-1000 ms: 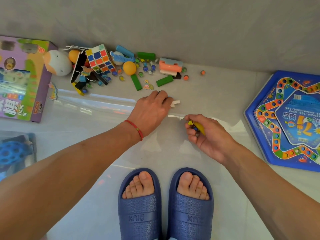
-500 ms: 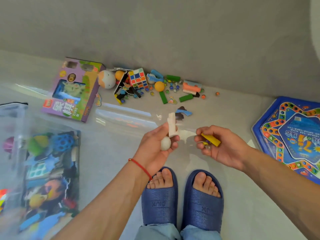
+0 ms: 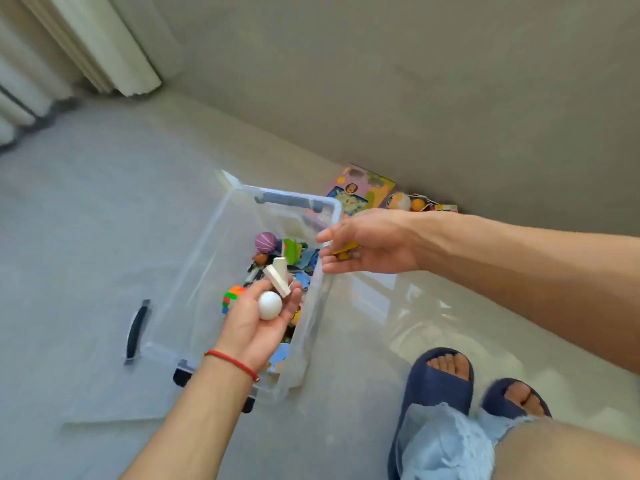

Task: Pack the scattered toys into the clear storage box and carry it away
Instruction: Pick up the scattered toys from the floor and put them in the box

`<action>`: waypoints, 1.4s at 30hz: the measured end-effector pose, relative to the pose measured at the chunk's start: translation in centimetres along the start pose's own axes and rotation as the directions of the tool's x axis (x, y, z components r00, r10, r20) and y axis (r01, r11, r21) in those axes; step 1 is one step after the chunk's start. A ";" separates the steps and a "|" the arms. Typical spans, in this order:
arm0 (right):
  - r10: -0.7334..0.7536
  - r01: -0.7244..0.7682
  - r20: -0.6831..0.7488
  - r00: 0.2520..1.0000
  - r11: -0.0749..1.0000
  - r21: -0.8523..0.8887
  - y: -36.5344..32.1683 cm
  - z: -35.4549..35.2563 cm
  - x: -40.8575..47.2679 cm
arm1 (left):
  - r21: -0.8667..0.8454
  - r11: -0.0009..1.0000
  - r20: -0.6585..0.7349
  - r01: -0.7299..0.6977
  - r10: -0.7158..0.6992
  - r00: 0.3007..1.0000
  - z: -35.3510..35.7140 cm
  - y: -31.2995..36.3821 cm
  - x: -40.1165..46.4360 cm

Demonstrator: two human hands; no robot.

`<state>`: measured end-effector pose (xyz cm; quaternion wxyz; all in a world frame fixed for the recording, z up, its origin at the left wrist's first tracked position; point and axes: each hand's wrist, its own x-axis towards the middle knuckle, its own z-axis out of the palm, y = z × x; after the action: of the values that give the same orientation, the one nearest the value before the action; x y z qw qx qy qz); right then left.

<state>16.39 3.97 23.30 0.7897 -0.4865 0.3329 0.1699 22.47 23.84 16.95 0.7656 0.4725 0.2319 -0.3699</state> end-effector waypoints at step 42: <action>-0.480 -0.399 -0.613 0.628 0.478 -0.783 23.4 -34.9 11.6 | 0.692 -0.282 0.704 -0.664 0.061 0.708 19.6 -33.3 23.3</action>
<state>-1.70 -16.48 -10.67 0.2006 -0.8471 0.4877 0.0653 10.86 -11.13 -9.07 0.2514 0.8255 -0.4505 -0.2288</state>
